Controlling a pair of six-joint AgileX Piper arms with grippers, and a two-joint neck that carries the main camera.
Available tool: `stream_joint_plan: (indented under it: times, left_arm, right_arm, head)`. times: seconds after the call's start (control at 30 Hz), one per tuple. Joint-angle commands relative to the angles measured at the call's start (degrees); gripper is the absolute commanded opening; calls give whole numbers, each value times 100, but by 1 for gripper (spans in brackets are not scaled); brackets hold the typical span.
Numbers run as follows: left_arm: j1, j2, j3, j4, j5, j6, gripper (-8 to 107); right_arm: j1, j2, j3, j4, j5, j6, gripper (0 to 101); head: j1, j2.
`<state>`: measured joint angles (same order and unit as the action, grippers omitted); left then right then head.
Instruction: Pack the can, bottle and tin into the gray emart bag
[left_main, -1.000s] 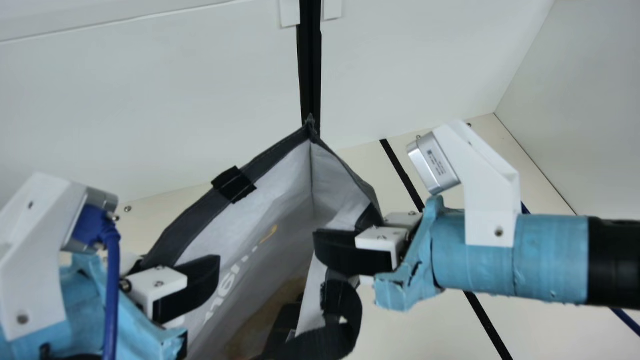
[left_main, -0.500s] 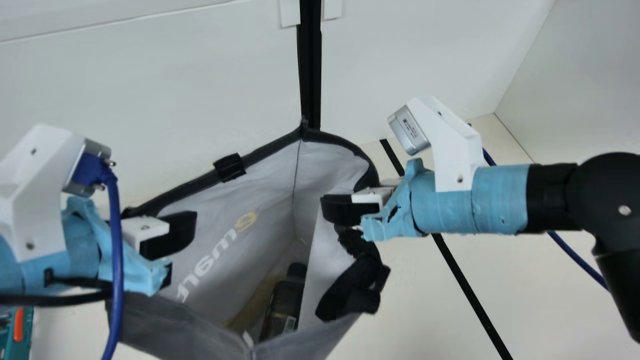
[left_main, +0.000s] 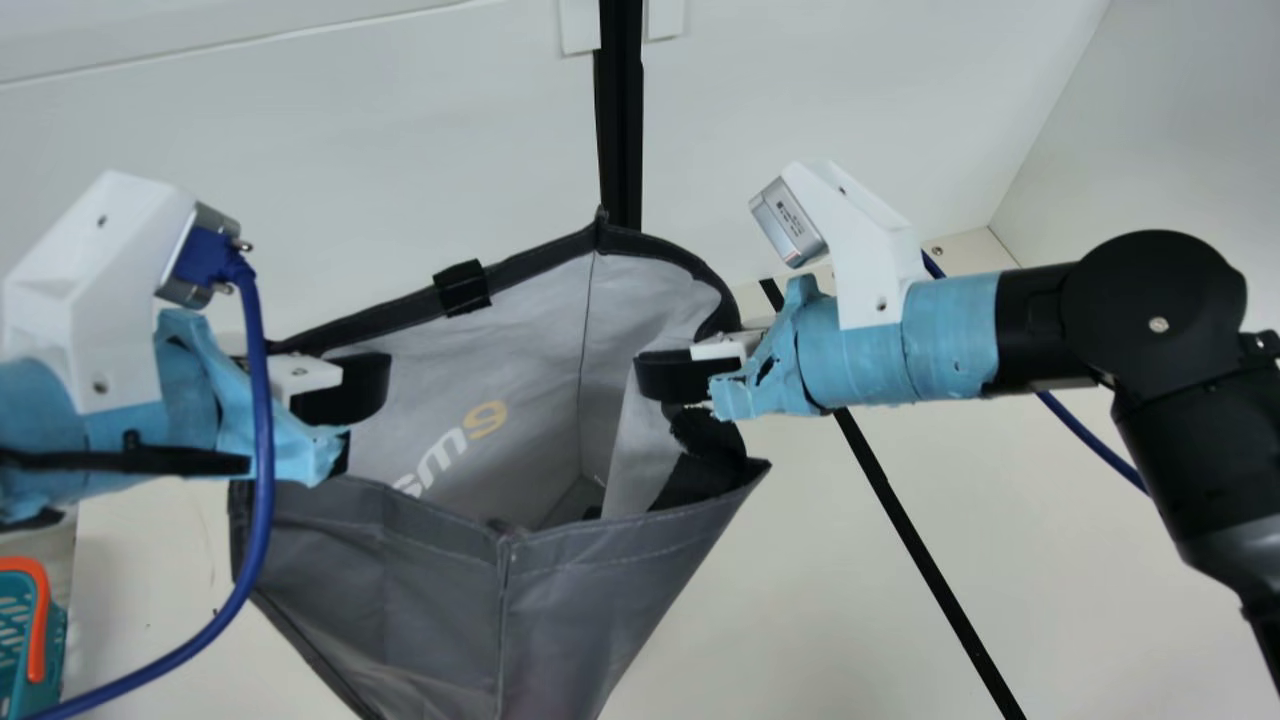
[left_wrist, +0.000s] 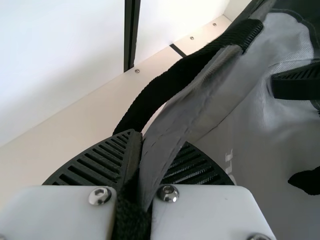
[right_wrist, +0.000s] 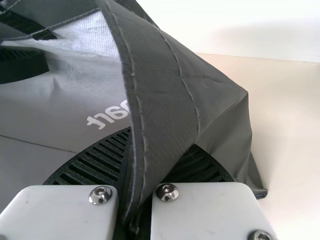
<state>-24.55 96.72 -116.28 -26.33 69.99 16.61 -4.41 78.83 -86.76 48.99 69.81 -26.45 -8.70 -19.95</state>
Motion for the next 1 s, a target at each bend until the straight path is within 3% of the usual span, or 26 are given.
stream_joint_plan:
  times: [0.0,0.17,0.6,0.97]
  left_arm:
    - [3,59,-83,-8,-9,18,10]
    - [50,229,-377,-85,-9,49,10]
    - [39,228,-377,-75,0,43,10]
    - [39,228,-377,-75,-29,43,47]
  right_arm:
    - [-22,51,-28,-11,9,-48,0]
    - [-45,104,-60,-12,-10,-104,0]
    - [-45,104,-66,-10,-10,-104,0]
    - [-45,104,-66,-21,-4,-104,0]
  head:
    - [-130,-5]
    - [-130,-5]
    - [-130,-5]
    - [-130,-5]
